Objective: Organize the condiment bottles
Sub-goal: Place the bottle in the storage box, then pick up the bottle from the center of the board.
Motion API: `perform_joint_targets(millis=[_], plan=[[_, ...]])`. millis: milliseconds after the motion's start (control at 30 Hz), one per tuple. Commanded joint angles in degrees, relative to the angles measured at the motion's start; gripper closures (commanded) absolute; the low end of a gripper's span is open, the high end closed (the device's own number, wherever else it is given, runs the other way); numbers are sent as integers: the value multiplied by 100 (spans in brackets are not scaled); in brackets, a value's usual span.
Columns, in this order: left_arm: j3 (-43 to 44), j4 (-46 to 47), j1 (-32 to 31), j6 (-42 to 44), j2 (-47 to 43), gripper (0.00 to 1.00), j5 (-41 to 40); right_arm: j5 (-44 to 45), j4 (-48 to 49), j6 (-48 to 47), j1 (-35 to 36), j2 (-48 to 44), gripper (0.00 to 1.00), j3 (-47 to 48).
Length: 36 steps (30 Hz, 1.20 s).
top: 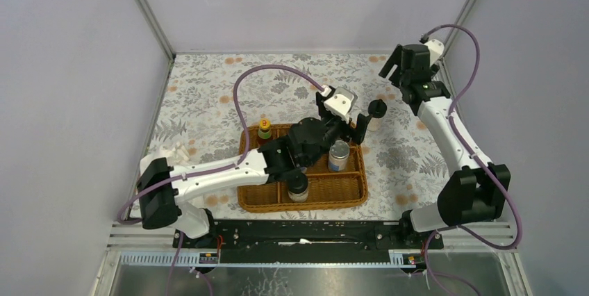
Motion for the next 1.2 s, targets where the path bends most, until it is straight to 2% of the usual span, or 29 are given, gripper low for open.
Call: perform_joint_targets(millis=[0, 267, 600, 1167], plan=[[344, -855, -33, -70, -152, 12, -88, 303, -526, -304, 335, 228, 9, 198], [630, -1568, -20, -366, -366, 12, -88, 654, -854, -241, 702, 583, 8, 26], [296, -1540, 89, -483, -687, 11, -58, 572, -813, -120, 793, 1029, 8, -177], [165, -1501, 205, -602, -692, 12, 33, 403, -535, -53, 834, 1441, 11, -414]])
